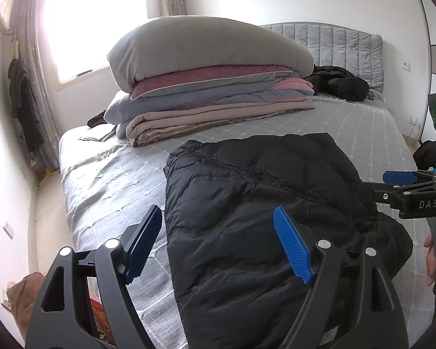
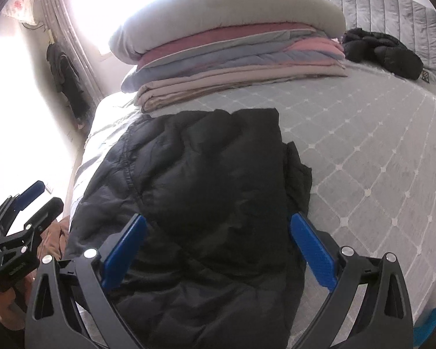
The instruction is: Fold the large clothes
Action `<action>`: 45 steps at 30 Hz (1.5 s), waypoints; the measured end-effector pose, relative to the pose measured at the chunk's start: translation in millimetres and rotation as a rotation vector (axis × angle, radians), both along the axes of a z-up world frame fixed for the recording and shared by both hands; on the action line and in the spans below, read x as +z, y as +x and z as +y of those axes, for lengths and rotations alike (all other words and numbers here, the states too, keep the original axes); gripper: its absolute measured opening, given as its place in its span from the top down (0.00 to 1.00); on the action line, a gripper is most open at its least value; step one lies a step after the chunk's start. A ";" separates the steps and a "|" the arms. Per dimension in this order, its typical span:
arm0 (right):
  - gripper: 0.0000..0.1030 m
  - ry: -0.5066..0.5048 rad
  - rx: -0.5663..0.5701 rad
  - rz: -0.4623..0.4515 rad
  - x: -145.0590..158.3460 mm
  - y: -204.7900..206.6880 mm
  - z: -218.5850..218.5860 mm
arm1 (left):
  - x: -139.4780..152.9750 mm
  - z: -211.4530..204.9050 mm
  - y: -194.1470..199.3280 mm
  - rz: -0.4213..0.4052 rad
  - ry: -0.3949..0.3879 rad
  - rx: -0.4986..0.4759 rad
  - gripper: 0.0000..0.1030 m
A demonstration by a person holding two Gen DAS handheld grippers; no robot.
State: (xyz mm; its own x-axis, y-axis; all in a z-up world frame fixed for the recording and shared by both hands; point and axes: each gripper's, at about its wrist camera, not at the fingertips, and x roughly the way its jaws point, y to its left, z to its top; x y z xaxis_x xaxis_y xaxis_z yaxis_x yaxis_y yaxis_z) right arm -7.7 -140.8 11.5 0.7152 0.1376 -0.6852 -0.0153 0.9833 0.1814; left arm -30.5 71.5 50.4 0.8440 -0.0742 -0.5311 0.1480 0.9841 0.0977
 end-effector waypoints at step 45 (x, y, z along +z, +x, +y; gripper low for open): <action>0.07 -0.115 0.084 0.019 -2.5 4.0 14.3 | -11.6 12.8 16.9 0.086 -0.002 0.036 0.25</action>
